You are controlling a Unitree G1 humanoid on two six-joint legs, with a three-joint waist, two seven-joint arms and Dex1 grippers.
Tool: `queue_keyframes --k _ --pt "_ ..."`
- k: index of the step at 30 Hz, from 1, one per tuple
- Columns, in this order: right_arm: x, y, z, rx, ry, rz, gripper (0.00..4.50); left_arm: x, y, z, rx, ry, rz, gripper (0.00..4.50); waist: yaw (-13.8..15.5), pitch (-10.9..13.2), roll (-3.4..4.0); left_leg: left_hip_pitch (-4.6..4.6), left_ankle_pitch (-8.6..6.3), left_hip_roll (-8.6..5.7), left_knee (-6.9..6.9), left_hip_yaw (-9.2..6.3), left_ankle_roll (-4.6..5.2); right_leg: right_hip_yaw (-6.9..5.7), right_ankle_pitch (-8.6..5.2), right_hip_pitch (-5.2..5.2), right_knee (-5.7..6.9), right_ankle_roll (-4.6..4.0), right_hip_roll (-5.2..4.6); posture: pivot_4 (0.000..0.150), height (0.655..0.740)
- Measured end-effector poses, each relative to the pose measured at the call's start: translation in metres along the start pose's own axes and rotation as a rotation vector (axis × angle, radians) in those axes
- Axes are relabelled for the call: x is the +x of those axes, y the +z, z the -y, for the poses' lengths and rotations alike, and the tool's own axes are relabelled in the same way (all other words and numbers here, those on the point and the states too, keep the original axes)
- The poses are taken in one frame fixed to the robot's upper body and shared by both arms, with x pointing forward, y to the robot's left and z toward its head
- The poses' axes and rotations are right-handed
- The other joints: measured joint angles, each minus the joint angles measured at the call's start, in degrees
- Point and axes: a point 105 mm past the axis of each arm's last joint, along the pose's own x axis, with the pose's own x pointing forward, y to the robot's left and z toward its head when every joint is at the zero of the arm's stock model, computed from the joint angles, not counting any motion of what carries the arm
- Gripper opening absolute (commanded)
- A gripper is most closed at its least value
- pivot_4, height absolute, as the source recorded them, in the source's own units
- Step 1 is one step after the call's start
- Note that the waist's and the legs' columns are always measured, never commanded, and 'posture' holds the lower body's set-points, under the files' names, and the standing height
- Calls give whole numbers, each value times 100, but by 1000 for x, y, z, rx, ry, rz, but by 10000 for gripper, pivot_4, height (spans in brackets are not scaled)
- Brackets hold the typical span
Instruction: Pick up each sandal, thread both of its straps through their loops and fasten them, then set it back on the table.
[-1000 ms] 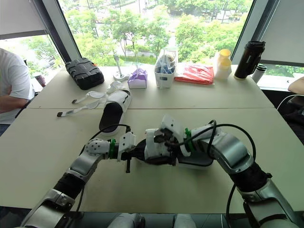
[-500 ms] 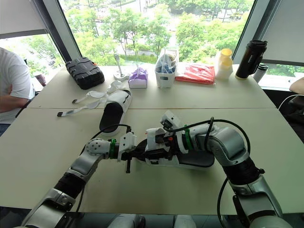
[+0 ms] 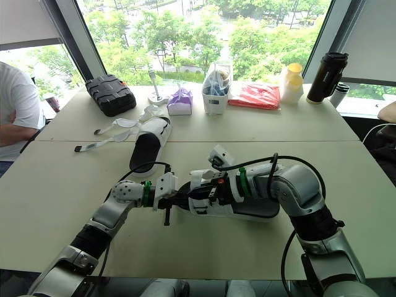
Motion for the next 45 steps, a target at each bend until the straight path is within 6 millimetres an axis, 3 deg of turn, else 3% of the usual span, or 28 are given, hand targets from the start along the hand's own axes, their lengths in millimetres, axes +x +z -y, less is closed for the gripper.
queue_keyframes --k 6,18,21,28,33,36,45 --pt "6 -12 2 -53 -26 -35 1031 0 0 0 -1 1 0 0 -3 0 0 1 0 0 0 1 0 0 -2 1 0 3 0 1500 7400" --pt "10 -17 5 -201 -74 -40 1031 -1 -2 1 -5 6 -4 0 -21 -5 -6 13 0 3 1 2 -1 0 -14 8 0 22 1 1500 7400" --pt "10 -18 3 -202 -60 -44 8447 -1 -2 1 -5 6 -2 0 -15 -4 -6 12 0 3 1 2 -1 0 -11 7 0 17 1 1500 7400" --pt "-4 -9 -5 -184 -6 -44 43363 0 -1 1 -3 4 1 0 -3 0 -5 5 0 1 1 0 -1 1 -9 5 -2 14 0 1500 7400" --pt "-36 2 -5 -149 -52 -19 43363 0 0 1 2 2 2 0 10 3 -5 -5 -2 1 -2 -1 2 0 -11 11 -3 14 -1 1500 7400" --pt "-50 -5 -17 -116 -34 -32 43363 2 1 2 4 -4 6 0 49 6 -7 -15 -2 1 -2 -1 3 -1 -11 10 -5 15 -2 1500 7400" --pt "-57 -38 -28 -30 -38 -39 43363 5 2 3 3 -7 10 0 115 7 -14 -10 -7 4 -3 12 10 -1 -19 13 -11 28 -6 1500 7400"
